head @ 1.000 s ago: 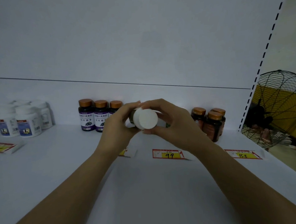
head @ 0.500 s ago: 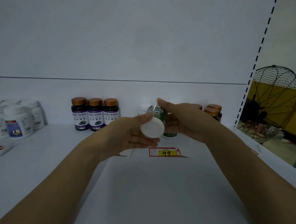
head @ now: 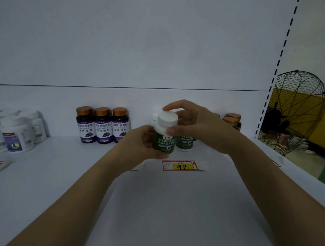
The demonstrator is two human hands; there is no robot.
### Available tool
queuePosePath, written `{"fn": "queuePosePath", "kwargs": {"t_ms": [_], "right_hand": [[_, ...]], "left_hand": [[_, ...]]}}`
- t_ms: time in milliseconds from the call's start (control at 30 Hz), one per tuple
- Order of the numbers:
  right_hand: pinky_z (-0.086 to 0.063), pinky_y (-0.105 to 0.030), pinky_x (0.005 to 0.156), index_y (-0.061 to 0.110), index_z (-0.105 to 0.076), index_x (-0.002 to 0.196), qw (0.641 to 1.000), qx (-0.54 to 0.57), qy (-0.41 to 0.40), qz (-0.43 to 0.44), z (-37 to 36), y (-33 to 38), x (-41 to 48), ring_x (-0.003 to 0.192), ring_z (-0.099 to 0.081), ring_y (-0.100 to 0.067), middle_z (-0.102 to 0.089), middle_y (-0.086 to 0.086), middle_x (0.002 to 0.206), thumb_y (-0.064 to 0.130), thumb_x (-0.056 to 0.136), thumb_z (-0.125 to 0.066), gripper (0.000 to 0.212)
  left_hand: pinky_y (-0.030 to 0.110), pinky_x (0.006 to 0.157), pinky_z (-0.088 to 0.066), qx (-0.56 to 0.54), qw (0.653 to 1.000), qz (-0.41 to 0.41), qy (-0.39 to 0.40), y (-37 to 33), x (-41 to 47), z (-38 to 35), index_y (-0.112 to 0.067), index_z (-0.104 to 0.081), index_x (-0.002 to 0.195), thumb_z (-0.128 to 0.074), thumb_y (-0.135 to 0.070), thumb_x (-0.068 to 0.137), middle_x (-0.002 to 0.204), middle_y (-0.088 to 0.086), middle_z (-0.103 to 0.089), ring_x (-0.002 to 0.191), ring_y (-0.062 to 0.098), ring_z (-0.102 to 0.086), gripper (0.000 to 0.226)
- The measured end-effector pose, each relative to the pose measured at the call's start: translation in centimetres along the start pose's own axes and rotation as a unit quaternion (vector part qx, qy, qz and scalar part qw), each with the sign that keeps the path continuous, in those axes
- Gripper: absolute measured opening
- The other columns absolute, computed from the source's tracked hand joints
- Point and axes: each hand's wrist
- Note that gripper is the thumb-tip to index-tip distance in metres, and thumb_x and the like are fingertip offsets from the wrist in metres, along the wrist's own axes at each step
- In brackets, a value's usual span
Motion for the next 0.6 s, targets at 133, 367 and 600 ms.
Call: {"fn": "queuePosePath", "kwargs": {"t_ms": [133,367,600], "right_hand": [[-0.048,-0.016,0.079,0.028,-0.053,0.116,0.995,-0.094,-0.015,-0.005,0.0,0.2,-0.3,0.103,-0.057,-0.002,-0.06,0.011,0.114,0.024,0.082,-0.071,0.039],[-0.042,-0.012,0.074,0.026,-0.06,0.12,0.962,-0.26,-0.079,0.017,1.8,2.4,0.4,0.098,-0.057,-0.004,-0.062,0.011,0.109,0.036,0.089,-0.061,0.032],[-0.038,-0.02,0.079,0.019,-0.061,0.12,0.942,-0.3,-0.149,0.016,5.0,4.6,4.7,0.1,-0.054,-0.011,-0.062,0.0,0.117,0.034,0.089,-0.062,0.035]], "left_hand": [[0.014,0.078,-0.052,0.059,0.998,-0.023,0.012,0.6,0.1,-0.4,-0.027,-0.055,0.104,-0.078,-0.006,0.071,0.102,-0.014,-0.066,0.095,0.002,-0.064,0.046],[0.017,0.093,-0.039,0.157,0.986,-0.051,-0.036,0.1,-0.6,-2.2,-0.025,-0.046,0.128,-0.069,-0.037,0.081,0.121,-0.016,-0.054,0.109,-0.001,-0.05,0.053],[0.034,0.115,-0.021,0.37,0.925,0.073,0.048,0.1,0.0,-5.7,-0.016,-0.007,0.152,-0.044,-0.077,0.076,0.159,0.004,-0.011,0.144,0.02,-0.018,0.104]]}}
Point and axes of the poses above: each hand's wrist, its own x-axis towards the middle knuckle, its own z-axis out of the back of the hand, y = z × x
